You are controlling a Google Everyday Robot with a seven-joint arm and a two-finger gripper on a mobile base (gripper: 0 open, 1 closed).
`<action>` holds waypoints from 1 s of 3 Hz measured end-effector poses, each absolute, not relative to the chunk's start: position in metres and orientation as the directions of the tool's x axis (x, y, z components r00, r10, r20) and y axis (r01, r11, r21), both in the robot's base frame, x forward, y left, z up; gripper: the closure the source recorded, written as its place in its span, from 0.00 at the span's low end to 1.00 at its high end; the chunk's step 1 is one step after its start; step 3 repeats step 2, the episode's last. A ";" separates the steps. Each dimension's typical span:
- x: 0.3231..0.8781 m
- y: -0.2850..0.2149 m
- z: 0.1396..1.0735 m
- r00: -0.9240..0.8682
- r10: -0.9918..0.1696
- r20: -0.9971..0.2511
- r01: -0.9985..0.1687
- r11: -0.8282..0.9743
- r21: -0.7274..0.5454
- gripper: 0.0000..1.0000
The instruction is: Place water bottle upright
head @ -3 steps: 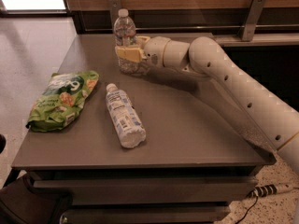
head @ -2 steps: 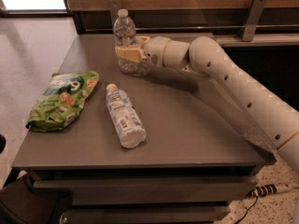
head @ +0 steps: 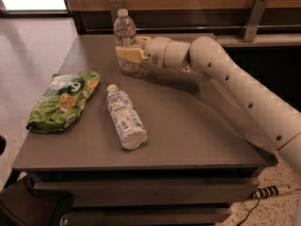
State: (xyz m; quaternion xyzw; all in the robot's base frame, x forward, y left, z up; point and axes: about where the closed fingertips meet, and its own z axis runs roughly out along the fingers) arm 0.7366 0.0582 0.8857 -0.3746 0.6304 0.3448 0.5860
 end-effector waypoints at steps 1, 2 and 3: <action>0.737 0.058 0.886 -0.032 -0.068 -0.997 -0.876 0.481 -0.004 0.26; 0.736 0.061 0.886 -0.032 -0.068 -0.997 -0.878 0.478 -0.004 0.05; 0.736 0.061 0.886 -0.032 -0.068 -0.997 -0.878 0.478 -0.004 0.05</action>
Offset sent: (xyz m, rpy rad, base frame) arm 0.0000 0.0001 0.0004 0.0000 0.0000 0.0002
